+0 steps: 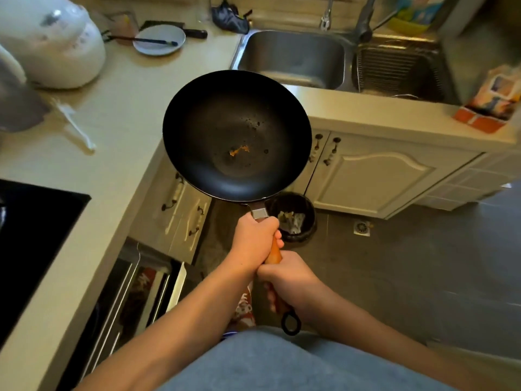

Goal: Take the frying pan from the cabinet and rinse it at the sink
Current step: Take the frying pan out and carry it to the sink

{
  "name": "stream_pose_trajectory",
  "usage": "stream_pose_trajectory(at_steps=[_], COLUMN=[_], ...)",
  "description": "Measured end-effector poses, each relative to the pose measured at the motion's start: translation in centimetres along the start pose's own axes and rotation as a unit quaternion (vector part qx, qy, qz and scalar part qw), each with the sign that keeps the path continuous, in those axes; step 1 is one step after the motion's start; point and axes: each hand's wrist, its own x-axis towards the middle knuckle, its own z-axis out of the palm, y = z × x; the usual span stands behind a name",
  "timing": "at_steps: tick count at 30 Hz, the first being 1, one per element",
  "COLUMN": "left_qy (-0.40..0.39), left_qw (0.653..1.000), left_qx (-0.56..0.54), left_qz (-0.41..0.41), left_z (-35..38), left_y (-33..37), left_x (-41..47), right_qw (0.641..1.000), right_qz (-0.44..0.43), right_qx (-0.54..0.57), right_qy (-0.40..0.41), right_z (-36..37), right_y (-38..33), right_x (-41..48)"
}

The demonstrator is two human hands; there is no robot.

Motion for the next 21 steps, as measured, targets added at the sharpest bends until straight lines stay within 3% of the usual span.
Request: stream_pose_trajectory(at_steps=[11,21], left_qy=[-0.053,-0.004], left_qw=[0.997,0.999], left_qx=[0.054,0.040], left_qz=[0.016,0.021], left_z=[0.1,8.2], left_y=[9.5,16.3], left_x=[13.0,21.5], right_qw=[0.998,0.999], right_qz=[0.000,-0.006], right_qx=[0.053,0.037], right_qy=[0.025,-0.027], right_z=[-2.4,-13.4], right_y=[-10.8,-18.0], right_x=[9.4,16.2])
